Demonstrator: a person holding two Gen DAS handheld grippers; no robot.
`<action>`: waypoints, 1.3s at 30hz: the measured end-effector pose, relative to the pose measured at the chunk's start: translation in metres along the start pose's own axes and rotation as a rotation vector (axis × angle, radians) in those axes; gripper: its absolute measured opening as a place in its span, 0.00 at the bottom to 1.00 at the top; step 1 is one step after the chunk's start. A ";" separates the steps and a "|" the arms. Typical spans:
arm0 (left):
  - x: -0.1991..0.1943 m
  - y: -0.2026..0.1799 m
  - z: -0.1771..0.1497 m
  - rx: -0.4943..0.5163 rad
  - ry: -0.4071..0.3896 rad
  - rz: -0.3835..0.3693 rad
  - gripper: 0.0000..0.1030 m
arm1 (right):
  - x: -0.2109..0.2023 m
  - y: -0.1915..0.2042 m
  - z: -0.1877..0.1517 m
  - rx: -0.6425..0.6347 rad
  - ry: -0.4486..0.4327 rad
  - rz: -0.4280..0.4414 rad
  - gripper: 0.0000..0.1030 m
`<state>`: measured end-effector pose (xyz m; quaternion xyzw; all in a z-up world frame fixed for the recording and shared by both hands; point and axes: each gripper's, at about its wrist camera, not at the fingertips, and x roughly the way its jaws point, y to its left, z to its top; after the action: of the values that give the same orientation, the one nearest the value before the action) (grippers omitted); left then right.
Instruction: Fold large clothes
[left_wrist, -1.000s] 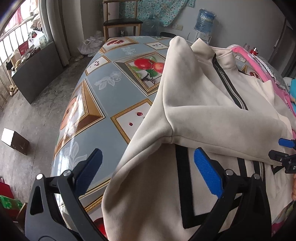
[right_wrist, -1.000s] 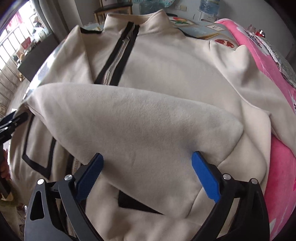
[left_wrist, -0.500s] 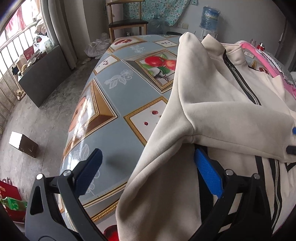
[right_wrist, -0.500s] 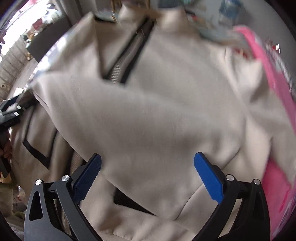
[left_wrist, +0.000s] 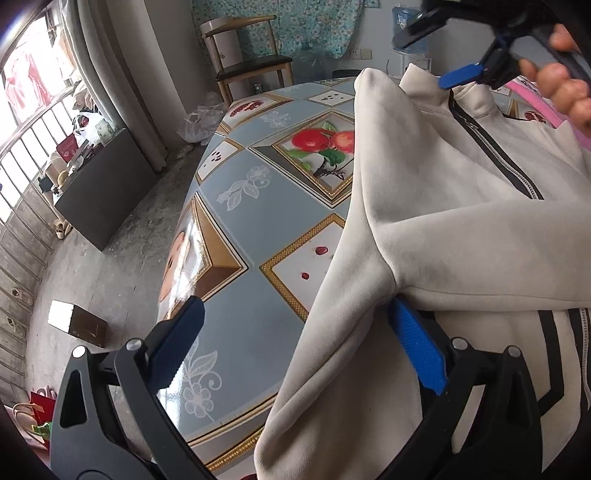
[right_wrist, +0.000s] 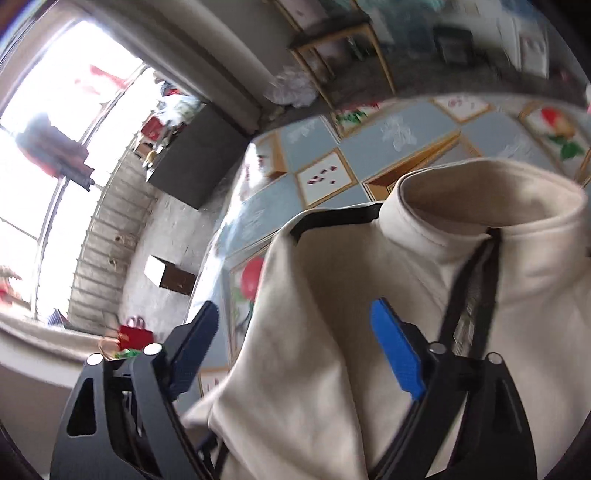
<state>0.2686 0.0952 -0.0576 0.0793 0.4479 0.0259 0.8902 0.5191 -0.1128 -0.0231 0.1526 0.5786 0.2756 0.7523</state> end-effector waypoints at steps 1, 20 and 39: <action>0.000 0.000 0.000 0.001 -0.003 0.003 0.94 | 0.012 -0.006 0.008 0.032 0.019 0.009 0.72; -0.001 0.034 -0.007 -0.154 -0.024 0.058 0.94 | 0.075 0.095 0.068 -0.200 0.108 0.013 0.06; 0.003 0.033 -0.006 -0.139 0.006 0.055 0.94 | -0.031 0.084 0.033 -0.193 -0.063 -0.069 0.54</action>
<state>0.2663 0.1293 -0.0586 0.0293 0.4455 0.0817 0.8910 0.5249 -0.0607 0.0568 0.0681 0.5306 0.2989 0.7902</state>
